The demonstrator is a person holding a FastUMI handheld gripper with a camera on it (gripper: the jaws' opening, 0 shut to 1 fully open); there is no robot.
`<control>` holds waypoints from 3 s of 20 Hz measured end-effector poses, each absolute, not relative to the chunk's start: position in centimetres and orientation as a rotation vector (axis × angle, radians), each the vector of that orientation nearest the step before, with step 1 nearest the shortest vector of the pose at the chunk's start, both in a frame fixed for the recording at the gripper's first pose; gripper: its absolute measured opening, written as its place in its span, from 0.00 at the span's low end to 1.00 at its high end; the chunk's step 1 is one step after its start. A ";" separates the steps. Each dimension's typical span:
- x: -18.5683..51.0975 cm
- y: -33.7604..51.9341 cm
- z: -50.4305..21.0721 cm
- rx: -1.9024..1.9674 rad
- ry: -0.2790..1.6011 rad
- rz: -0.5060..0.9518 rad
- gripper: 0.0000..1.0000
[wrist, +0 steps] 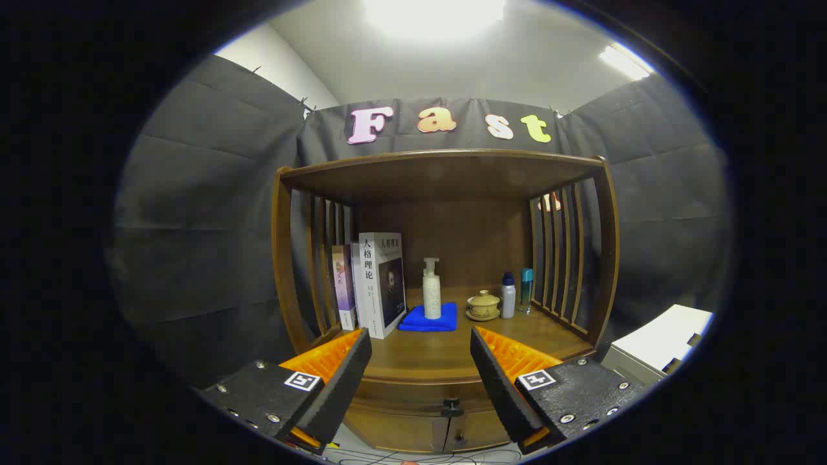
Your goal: Pull open the drawer, take out the items inside it, and place them on the countertop above the cabinet.
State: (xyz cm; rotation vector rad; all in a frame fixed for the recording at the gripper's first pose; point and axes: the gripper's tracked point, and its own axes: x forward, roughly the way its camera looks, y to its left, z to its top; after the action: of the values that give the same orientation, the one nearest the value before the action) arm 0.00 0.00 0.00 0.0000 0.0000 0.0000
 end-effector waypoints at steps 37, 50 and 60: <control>2.9 -2.8 -14.9 -0.035 0.230 -0.038 0.95; 6.4 -5.8 -22.9 -0.003 0.289 -0.172 0.94; 7.7 -5.9 -23.9 -0.001 0.271 -0.197 0.49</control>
State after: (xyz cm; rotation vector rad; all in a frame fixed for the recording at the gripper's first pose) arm 7.73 -5.93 -23.92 -0.0011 0.2706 -0.1968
